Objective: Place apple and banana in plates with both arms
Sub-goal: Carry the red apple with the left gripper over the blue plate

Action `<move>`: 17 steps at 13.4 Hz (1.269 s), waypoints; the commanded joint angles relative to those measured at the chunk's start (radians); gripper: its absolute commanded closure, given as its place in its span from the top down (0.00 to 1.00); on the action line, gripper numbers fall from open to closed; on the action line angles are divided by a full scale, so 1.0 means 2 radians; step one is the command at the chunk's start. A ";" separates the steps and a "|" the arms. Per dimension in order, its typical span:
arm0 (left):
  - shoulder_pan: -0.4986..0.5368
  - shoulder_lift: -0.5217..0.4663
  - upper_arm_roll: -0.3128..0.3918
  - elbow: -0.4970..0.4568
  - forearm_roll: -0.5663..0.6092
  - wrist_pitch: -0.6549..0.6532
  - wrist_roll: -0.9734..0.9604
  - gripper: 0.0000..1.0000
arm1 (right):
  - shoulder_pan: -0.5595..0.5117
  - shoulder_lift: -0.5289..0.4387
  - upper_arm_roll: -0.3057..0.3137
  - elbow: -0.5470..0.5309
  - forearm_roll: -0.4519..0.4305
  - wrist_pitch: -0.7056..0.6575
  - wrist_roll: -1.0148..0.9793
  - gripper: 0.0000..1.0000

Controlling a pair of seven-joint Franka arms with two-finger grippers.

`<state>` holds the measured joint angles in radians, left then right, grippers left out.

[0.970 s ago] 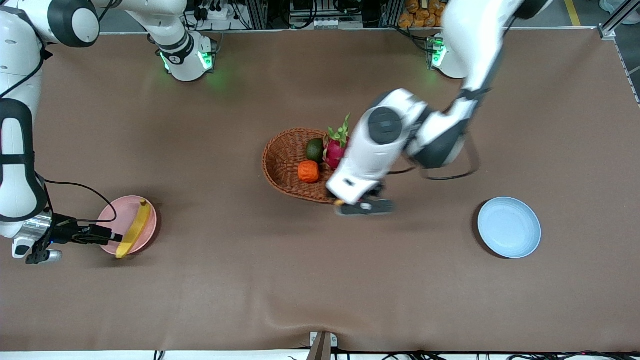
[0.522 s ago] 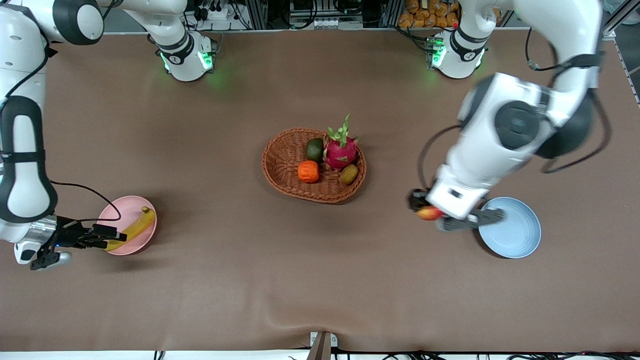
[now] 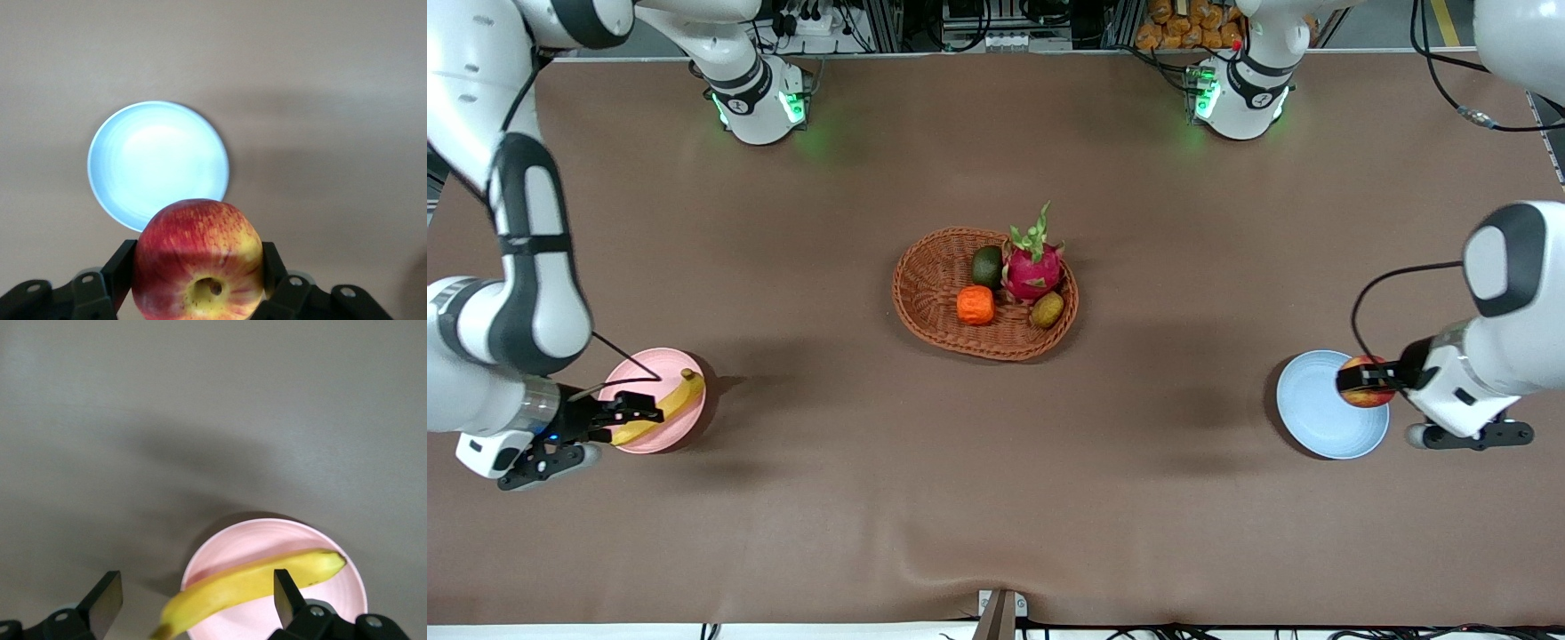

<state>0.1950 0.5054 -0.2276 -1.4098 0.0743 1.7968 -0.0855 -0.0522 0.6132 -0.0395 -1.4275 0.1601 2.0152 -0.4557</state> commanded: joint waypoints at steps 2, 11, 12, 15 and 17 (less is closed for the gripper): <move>0.024 0.029 -0.004 -0.004 0.000 0.032 0.032 0.00 | 0.014 -0.099 -0.003 -0.089 -0.022 -0.008 0.043 1.00; 0.041 0.085 -0.002 -0.002 0.010 0.076 0.088 0.00 | 0.004 -0.271 0.027 -0.105 -0.051 -0.197 0.150 1.00; 0.043 0.094 -0.001 -0.002 0.010 0.086 0.108 0.00 | 0.004 -0.274 0.049 -0.085 -0.077 -0.225 0.178 1.00; 0.044 0.113 -0.001 -0.002 0.006 0.112 0.118 0.00 | 0.005 -0.300 0.065 -0.069 -0.091 -0.264 0.195 1.00; 0.050 0.129 -0.002 -0.003 0.004 0.116 0.121 0.00 | 0.005 -0.294 0.060 -0.029 -0.084 -0.291 0.197 1.00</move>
<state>0.2837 0.7423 -0.2253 -1.4234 0.0791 2.0193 0.1382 -0.0286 0.0200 0.0805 -1.5541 0.0021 1.4835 -0.0783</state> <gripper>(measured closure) 0.207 0.000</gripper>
